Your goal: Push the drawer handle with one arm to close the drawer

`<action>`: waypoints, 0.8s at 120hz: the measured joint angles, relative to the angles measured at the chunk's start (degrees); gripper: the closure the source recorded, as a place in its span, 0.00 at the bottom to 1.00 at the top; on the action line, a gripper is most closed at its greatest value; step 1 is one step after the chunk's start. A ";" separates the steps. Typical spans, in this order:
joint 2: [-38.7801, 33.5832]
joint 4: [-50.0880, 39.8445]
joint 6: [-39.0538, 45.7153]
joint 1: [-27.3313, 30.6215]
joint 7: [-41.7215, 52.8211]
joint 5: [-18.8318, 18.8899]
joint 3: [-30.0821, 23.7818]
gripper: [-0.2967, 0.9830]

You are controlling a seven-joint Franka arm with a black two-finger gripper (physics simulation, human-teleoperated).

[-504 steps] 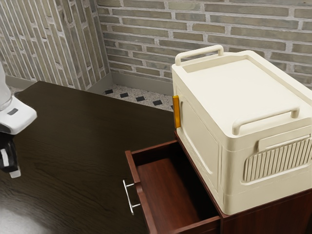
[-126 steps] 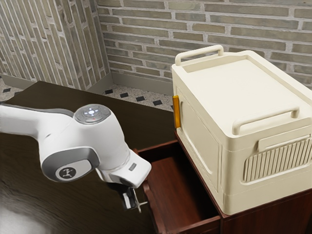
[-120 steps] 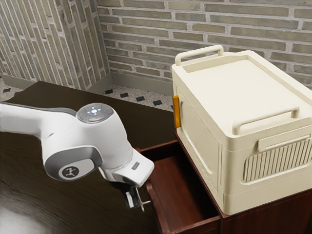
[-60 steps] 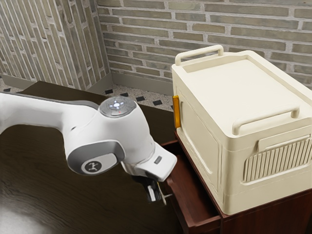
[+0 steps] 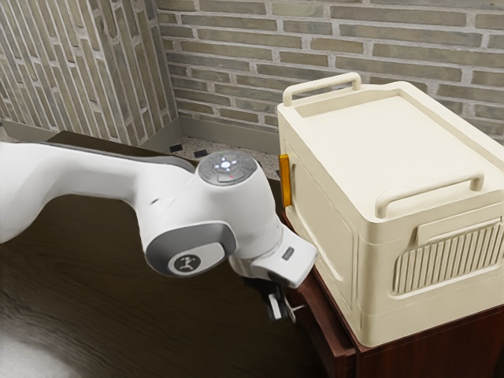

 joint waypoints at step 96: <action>6.38 6.92 -0.12 0.89 3.21 0.31 -0.20 0.85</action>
